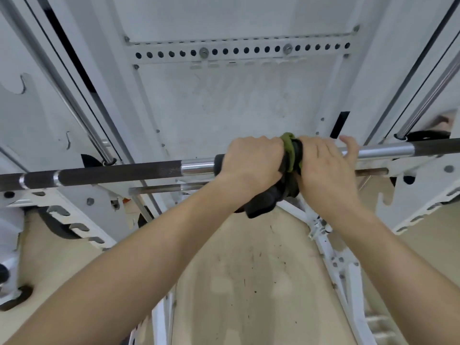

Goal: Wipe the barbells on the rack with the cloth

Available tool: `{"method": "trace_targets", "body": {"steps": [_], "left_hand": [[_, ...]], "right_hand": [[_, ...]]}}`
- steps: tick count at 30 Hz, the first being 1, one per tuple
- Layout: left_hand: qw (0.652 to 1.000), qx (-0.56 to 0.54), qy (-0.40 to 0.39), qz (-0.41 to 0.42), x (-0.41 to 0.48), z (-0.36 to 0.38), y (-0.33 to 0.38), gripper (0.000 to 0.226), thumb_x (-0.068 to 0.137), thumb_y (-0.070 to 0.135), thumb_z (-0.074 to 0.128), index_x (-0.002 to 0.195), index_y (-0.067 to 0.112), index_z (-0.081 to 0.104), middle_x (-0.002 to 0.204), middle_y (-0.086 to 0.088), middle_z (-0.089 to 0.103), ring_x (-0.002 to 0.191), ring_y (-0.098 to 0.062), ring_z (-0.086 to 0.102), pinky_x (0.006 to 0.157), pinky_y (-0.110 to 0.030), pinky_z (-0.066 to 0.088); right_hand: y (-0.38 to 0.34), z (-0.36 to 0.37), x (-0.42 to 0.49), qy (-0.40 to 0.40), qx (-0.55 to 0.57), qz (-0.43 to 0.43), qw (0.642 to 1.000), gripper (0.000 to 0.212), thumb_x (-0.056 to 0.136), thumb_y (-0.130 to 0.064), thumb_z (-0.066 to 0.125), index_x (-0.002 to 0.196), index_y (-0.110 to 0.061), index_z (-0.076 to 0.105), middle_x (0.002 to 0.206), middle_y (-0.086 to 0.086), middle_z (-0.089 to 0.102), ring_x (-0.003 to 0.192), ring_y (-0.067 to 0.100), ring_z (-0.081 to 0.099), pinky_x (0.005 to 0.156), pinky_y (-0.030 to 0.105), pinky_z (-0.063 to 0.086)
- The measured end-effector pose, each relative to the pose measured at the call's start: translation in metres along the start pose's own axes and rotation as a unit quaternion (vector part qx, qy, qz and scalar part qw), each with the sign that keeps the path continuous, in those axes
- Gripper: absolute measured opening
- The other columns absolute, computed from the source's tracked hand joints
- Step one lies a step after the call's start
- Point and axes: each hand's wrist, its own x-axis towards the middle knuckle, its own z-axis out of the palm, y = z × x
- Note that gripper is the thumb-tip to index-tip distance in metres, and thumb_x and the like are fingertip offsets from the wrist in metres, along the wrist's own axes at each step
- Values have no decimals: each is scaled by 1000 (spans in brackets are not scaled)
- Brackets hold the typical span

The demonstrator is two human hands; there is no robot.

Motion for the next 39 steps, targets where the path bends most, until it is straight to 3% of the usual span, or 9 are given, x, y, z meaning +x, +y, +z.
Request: {"method": "trace_targets", "body": {"steps": [4, 7, 10, 15, 22, 25, 28, 32, 39], "left_hand": [[999, 39, 15, -32, -49, 1, -76, 19, 89, 36, 54, 91, 23, 41, 61, 6, 30, 58, -26, 42, 52, -30, 28], [997, 60, 37, -41, -73, 4, -114, 25, 88, 39, 54, 85, 18, 42, 57, 5, 34, 45, -19, 32, 45, -28, 20], [996, 73, 45, -36, -76, 4, -122, 25, 87, 39, 54, 82, 18, 42, 55, 5, 34, 42, -15, 25, 44, -27, 15], [995, 73, 61, -42, -66, 8, -105, 25, 88, 37, 55, 79, 18, 43, 53, 5, 35, 41, -17, 29, 45, -25, 21], [993, 92, 67, -23, 4, 12, 17, 36, 78, 33, 66, 68, 17, 36, 46, 7, 20, 37, -12, 14, 44, -20, 11], [992, 100, 75, -22, 41, 17, 82, 28, 84, 35, 56, 74, 17, 37, 51, 5, 28, 40, -14, 22, 43, -25, 14], [992, 93, 75, -34, 79, 17, 146, 24, 90, 35, 50, 80, 17, 39, 55, 3, 33, 43, -16, 27, 44, -27, 17], [995, 74, 66, -34, 125, 17, 223, 22, 89, 34, 51, 80, 17, 40, 55, 3, 35, 43, -17, 28, 44, -28, 18], [996, 54, 57, -54, 167, 19, 292, 20, 90, 30, 51, 81, 18, 39, 57, 3, 35, 45, -18, 32, 45, -27, 18]], "right_hand": [[-92, 1, 13, 53, 41, -21, 998, 19, 92, -1, 48, 105, -9, 59, 83, 6, 55, 76, 29, 55, 90, 46, 44], [-143, 2, 19, 80, 46, -4, 996, 18, 92, 1, 46, 97, -10, 59, 76, 4, 51, 68, 26, 49, 77, 41, 41], [-152, 4, 21, 115, 36, 3, 993, 19, 93, 2, 46, 92, -9, 61, 72, 4, 47, 65, 25, 44, 73, 39, 41], [-122, 1, 20, 146, 25, -44, 988, 19, 94, 1, 50, 92, -11, 64, 69, 1, 44, 62, 23, 42, 71, 35, 46], [20, 14, 3, 132, 9, -48, 990, 27, 97, -1, 39, 101, -8, 65, 73, 2, 51, 66, 25, 49, 78, 36, 50], [93, 16, -7, 143, -12, -44, 989, 26, 98, -2, 40, 102, -10, 65, 73, 0, 50, 67, 23, 50, 94, 39, 49], [165, 20, -17, 110, -36, -40, 992, 27, 96, -4, 36, 110, -12, 59, 79, -2, 52, 74, 21, 55, 108, 46, 36], [252, 25, -29, 96, -22, -26, 995, 30, 97, -4, 38, 116, -12, 60, 87, -2, 60, 83, 22, 61, 107, 46, 29], [337, 28, -36, 70, -17, -35, 997, 35, 96, -4, 37, 122, -13, 59, 90, -2, 60, 86, 22, 60, 104, 47, 34]]}}
